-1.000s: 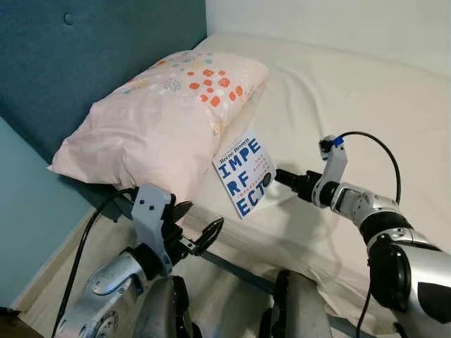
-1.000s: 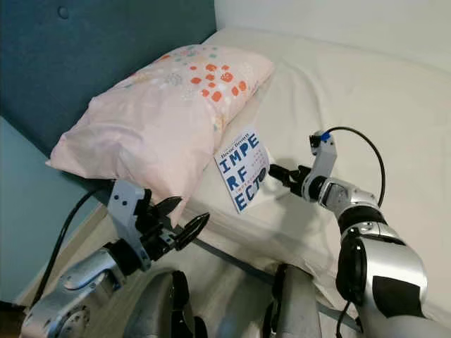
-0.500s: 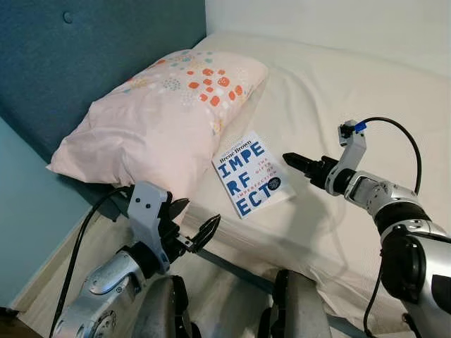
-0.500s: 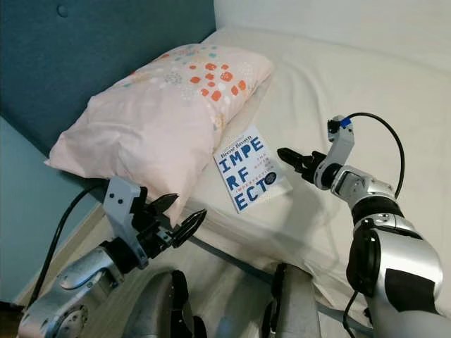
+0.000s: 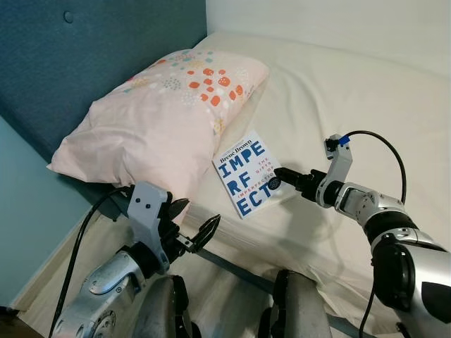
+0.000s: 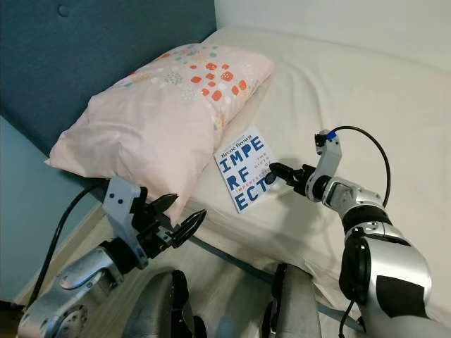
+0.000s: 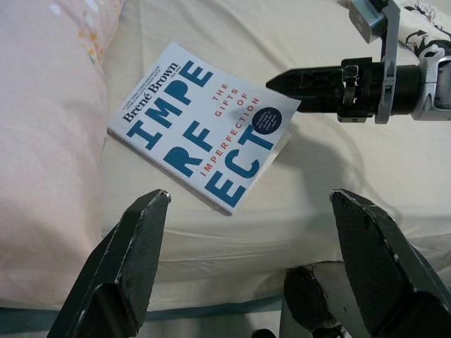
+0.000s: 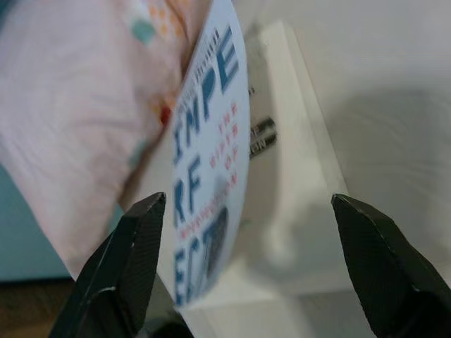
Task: Clean up the room
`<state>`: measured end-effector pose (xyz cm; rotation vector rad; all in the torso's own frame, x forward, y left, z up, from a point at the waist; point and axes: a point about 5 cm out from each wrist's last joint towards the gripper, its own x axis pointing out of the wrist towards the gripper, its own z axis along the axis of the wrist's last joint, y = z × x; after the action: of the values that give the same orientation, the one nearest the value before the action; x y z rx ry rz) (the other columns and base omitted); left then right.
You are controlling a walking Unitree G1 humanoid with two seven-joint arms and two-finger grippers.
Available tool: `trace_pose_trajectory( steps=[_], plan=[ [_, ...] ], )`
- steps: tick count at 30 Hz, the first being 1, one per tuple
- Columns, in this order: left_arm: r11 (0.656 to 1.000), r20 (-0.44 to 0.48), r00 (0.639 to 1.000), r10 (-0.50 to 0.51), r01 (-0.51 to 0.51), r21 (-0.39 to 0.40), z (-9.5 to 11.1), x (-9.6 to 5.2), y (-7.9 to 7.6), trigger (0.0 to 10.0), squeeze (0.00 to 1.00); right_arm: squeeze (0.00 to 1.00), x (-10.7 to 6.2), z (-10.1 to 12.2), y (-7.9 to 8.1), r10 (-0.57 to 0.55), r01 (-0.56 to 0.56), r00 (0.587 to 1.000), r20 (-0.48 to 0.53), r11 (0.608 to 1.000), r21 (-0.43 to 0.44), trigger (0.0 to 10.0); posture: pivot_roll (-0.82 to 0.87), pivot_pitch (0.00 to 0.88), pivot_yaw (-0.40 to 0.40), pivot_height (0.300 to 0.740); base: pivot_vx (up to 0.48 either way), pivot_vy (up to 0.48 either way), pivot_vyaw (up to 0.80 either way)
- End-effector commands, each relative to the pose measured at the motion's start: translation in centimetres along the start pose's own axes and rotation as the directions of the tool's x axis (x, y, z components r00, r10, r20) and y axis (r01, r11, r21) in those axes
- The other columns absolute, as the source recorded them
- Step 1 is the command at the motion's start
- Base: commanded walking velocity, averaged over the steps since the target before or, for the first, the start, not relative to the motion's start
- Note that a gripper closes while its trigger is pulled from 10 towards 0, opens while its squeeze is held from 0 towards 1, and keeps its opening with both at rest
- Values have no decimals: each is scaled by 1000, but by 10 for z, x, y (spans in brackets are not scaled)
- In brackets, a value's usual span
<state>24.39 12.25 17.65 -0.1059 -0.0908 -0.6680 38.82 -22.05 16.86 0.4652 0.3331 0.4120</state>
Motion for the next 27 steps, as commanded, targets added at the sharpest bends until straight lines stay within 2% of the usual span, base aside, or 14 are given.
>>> trace_pose_trajectory(
  steps=[1,2,3,4,6,7,27],
  plan=[
    [1000,-13,1000,22,-21,13,-2,-4,3,10000,0,0,1,-4,-1,0,0,1000,10,1000,29,5843,155,342,7,574,0,0,0],
    [1000,-12,1000,25,-25,14,-2,-4,4,10000,0,0,2,-3,0,1,-3,1000,25,999,46,2784,155,343,6,574,0,0,0],
    [1000,-12,1000,25,-25,14,-2,-4,4,10000,0,0,2,-3,0,1,-3,1000,25,999,46,2784,155,343,6,574,0,0,0],
    [1000,-11,1000,27,-26,15,-2,-4,4,10000,0,0,2,-4,1,-1,0,1000,26,999,50,667,156,343,8,574,0,0,0],
    [1000,-11,1000,27,-26,15,-2,-4,4,10000,0,0,2,-4,1,-1,0,1000,26,999,50,667,156,343,8,574,0,0,0],
    [1000,-13,1000,25,-24,15,-2,-4,3,10000,0,0,3,-6,1,-5,4,1000,16,999,49,0,157,345,6,574,0,0,0],
    [1000,-24,1000,16,-15,17,-4,-5,3,10000,0,0,0,-14,-5,-37,37,999,-35,999,20,0,159,345,8,574,0,0,0]
  ],
)
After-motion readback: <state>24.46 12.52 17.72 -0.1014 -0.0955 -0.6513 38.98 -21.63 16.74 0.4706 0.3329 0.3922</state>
